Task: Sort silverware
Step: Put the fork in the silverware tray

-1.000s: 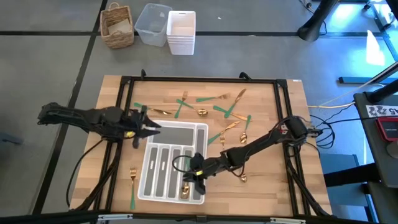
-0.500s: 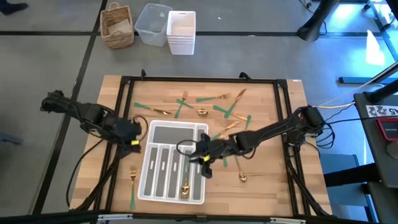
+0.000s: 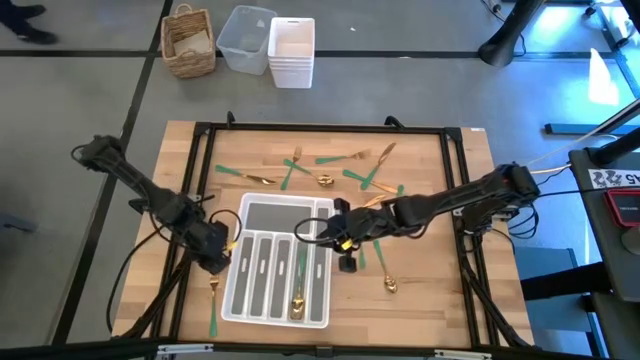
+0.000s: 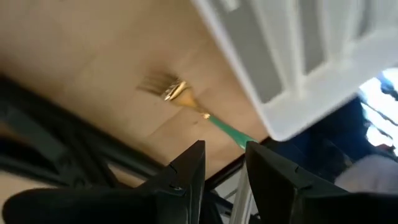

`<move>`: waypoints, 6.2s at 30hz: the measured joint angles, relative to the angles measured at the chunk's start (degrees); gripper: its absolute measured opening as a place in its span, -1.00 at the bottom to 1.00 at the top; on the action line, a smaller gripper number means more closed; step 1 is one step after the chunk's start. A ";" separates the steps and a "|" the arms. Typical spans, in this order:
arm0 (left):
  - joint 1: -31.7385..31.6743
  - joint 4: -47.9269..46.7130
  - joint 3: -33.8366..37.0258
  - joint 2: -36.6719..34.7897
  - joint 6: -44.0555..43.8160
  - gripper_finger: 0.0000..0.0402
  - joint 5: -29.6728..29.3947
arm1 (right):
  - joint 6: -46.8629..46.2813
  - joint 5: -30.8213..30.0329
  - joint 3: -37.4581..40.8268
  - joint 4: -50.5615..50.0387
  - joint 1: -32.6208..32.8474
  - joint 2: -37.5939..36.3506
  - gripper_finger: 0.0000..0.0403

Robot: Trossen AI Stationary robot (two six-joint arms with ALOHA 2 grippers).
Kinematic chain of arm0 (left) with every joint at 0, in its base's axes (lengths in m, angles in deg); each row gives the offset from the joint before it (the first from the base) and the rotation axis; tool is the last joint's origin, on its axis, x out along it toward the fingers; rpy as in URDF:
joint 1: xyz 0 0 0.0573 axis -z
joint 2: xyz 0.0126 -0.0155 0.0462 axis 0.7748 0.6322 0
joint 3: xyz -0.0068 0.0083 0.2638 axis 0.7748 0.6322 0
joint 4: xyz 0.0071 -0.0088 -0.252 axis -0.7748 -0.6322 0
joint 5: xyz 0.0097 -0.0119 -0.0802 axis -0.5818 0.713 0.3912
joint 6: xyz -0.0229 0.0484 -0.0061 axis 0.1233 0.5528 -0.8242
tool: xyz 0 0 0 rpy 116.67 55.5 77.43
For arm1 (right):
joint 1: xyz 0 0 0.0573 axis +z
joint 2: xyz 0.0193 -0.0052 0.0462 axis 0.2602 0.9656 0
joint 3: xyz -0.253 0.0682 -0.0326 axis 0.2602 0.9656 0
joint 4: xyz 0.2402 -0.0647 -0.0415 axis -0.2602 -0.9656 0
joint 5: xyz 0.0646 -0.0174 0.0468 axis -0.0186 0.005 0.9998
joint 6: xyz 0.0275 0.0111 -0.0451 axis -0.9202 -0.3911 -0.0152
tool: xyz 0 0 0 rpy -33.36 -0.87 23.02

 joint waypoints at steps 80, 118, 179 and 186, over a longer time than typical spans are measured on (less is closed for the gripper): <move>11.98 11.81 0.11 25.37 -22.59 -0.98 -6.62 | 6.21 1.53 0.00 -24.06 0.00 -1.55 -0.56; 1.10 40.26 -0.83 1.93 59.94 -0.99 -50.14 | 2.57 1.51 0.00 -25.04 0.00 -1.73 -0.56; 2.62 46.91 -4.20 39.65 135.46 -0.84 -42.46 | -20.92 -0.48 -0.02 -27.36 0.00 -2.16 -0.56; 2.97 47.15 -4.20 39.65 133.40 -0.84 -42.76 | -20.90 -0.46 -0.02 -27.36 0.00 -2.16 -0.56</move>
